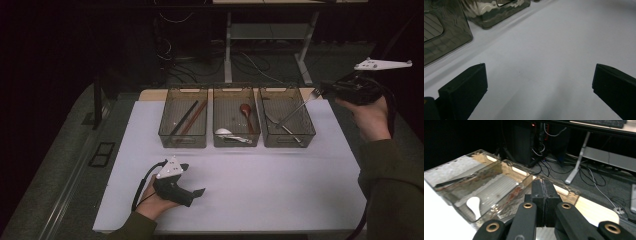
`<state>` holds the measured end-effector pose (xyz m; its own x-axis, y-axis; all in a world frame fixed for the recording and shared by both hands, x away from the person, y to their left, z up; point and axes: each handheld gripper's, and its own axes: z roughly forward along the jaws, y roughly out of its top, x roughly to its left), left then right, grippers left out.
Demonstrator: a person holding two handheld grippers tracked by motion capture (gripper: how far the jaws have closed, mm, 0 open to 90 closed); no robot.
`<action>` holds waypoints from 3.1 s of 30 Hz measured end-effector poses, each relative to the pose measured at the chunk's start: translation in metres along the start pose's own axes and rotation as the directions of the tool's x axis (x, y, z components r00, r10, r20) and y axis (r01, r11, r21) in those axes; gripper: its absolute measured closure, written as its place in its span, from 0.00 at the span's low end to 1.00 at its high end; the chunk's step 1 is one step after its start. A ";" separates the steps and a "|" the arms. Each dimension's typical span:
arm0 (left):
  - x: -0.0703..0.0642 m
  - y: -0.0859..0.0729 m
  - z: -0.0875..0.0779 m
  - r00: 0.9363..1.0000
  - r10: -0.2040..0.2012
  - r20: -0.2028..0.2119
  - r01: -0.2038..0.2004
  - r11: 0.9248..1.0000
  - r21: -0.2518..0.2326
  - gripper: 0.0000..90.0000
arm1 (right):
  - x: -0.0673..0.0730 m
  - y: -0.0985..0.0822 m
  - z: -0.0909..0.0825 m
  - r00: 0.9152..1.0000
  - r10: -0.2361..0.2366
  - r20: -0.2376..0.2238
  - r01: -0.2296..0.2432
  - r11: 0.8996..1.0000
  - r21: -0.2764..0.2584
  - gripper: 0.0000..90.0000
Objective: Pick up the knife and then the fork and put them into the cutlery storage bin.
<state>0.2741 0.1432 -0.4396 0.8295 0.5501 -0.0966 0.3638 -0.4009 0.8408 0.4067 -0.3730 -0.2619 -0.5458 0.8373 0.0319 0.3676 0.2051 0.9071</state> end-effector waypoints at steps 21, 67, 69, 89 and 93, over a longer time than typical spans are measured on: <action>0.001 0.000 -0.001 1.000 -0.001 0.005 0.001 1.000 -0.004 0.00 | -0.020 -0.061 0.084 0.988 0.151 0.008 -0.150 0.970 0.190 0.97; 0.001 -0.005 -0.004 1.000 -0.005 0.010 0.005 1.000 0.011 0.00 | 0.046 -0.087 0.059 0.999 0.037 -0.007 -0.035 0.987 0.158 0.21; 0.001 -0.004 -0.004 1.000 -0.007 0.010 0.007 1.000 0.006 0.00 | 0.054 -0.091 0.055 0.999 0.038 -0.026 -0.034 0.988 0.148 0.20; -0.001 -0.004 -0.004 1.000 0.004 0.014 -0.004 1.000 0.013 0.00 | 0.115 -0.149 0.024 0.987 0.009 -0.158 0.006 0.995 0.098 0.19; -0.001 -0.005 -0.003 1.000 0.005 0.018 -0.006 1.000 0.014 0.00 | 0.120 -0.161 0.022 0.982 -0.006 -0.191 0.028 0.993 0.111 0.19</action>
<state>0.2702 0.1471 -0.4416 0.8389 0.5347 -0.1018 0.3649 -0.4138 0.8340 0.2979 -0.2944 -0.4136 -0.6820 0.7237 0.1056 0.4332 0.2834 0.8556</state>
